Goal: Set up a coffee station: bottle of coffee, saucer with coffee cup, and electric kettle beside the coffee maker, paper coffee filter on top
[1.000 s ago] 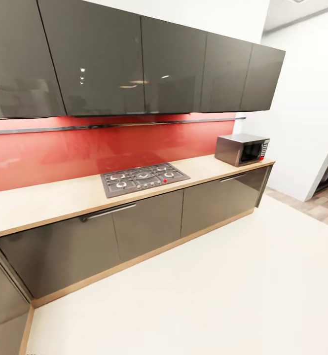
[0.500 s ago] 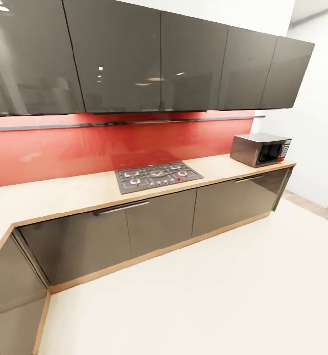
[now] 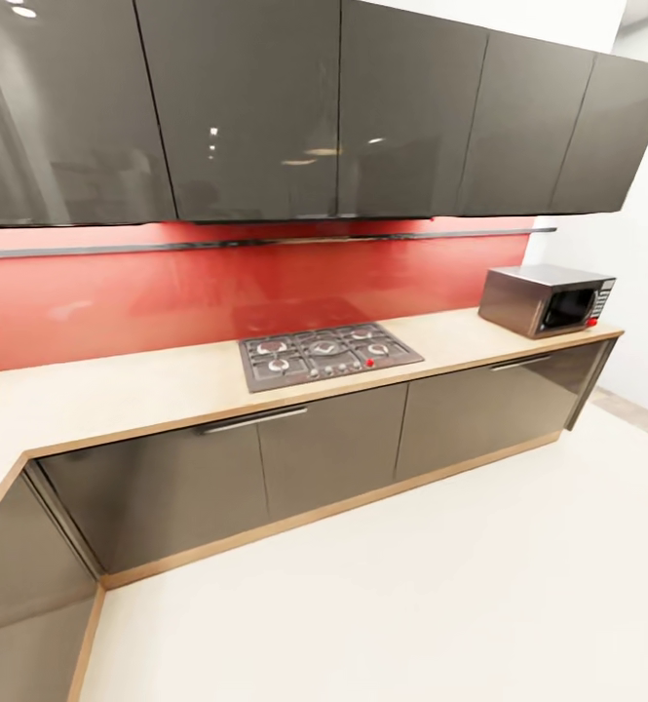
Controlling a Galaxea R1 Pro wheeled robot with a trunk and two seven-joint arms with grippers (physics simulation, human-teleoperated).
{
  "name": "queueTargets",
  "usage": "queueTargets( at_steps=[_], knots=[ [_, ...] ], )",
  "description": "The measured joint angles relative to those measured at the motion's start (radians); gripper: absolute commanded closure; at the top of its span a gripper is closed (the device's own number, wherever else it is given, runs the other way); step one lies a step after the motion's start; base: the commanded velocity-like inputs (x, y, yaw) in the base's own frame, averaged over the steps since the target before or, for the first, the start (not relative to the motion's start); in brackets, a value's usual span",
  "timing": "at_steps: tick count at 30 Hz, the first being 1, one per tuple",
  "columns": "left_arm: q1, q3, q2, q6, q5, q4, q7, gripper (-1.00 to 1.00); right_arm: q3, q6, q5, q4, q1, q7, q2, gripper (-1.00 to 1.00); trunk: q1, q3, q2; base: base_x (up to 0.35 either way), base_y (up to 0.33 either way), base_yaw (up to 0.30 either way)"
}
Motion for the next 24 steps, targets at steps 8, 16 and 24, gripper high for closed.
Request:
queueTargets(
  at_steps=[8, 16, 24],
  knots=[
    [0.002, 0.001, 0.001, -0.006, 0.001, 0.0, 0.011, -1.0, 0.001, -0.001, 0.003, 0.001, 0.0, -0.002, -0.001, -1.0, 0.0, -0.002, 0.0, 0.332, -0.056, 0.063],
    [0.002, 0.001, 0.001, -0.007, 0.002, 0.0, 0.012, -1.0, 0.001, -0.001, 0.003, 0.002, 0.0, -0.002, -0.001, -1.0, 0.0, -0.009, 0.0, 0.296, -0.198, 0.216],
    [0.002, 0.002, 0.002, -0.007, 0.003, 0.0, 0.012, -1.0, 0.001, -0.001, 0.003, 0.003, 0.0, -0.002, -0.008, -1.0, 0.0, -0.017, 0.0, 0.317, -0.114, 0.219]
  ],
)
